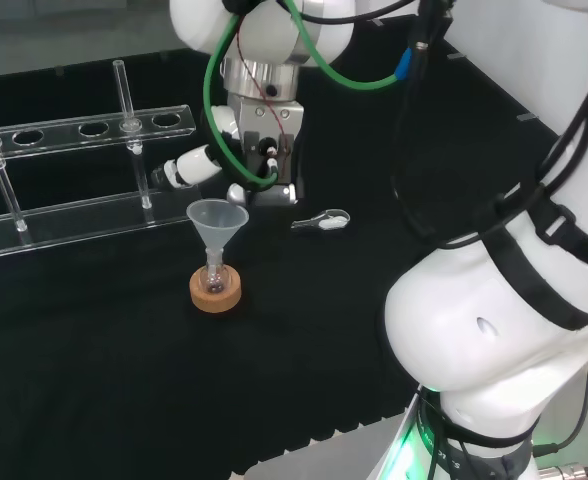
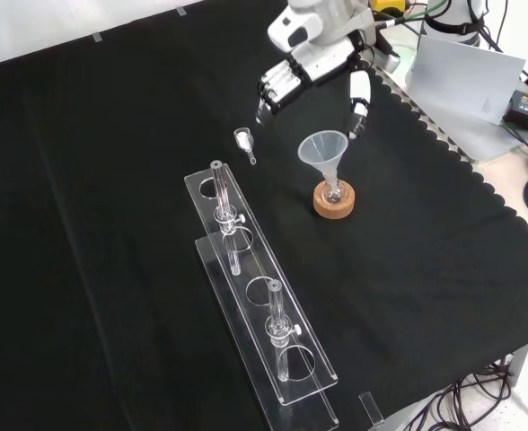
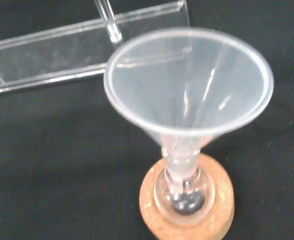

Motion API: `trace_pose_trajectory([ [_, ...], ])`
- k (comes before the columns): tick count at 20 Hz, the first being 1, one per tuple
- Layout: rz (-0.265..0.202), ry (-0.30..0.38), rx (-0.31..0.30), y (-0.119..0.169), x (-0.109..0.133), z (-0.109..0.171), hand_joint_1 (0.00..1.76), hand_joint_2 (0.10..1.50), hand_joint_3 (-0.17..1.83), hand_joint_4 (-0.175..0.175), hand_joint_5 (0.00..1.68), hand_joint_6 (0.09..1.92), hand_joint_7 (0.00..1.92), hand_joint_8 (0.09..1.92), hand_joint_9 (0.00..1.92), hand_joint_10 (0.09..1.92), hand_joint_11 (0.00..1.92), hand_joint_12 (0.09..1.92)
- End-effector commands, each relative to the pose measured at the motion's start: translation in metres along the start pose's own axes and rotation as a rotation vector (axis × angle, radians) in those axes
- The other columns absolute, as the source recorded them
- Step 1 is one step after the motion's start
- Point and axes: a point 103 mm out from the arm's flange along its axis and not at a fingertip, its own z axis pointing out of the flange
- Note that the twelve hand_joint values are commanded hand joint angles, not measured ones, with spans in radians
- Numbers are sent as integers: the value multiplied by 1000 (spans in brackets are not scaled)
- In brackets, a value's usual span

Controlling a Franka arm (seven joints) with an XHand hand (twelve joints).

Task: Pick up the weighing funnel.

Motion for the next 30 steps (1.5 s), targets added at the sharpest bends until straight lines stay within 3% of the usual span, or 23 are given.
trace_pose_trajectory([
  [1,-14,-37,-52,1,-19,-25,437,591,295,-4,93,87,173,537,108,757,0,1375],
  [6,-22,-41,-98,8,-42,-44,394,597,257,-6,127,87,204,556,141,774,0,1395],
  [10,-33,-107,-68,16,-66,-55,307,572,198,2,76,87,129,535,61,750,0,1321],
  [12,-23,-145,-38,19,-77,-58,293,583,152,9,25,87,43,477,15,570,0,1169],
  [15,7,-193,34,25,-93,-59,288,611,88,30,2,87,4,129,1,105,0,695],
  [17,5,-223,36,27,-104,-58,290,622,57,43,0,87,0,87,0,87,0,421],
  [20,-6,-257,-5,30,-123,-53,304,634,37,54,0,87,0,87,0,87,0,268],
  [25,27,-253,-47,29,-152,-37,384,673,24,55,0,87,0,87,0,87,0,512],
  [30,35,-201,-76,25,-155,-31,407,687,16,50,0,87,0,87,6,87,0,679],
])
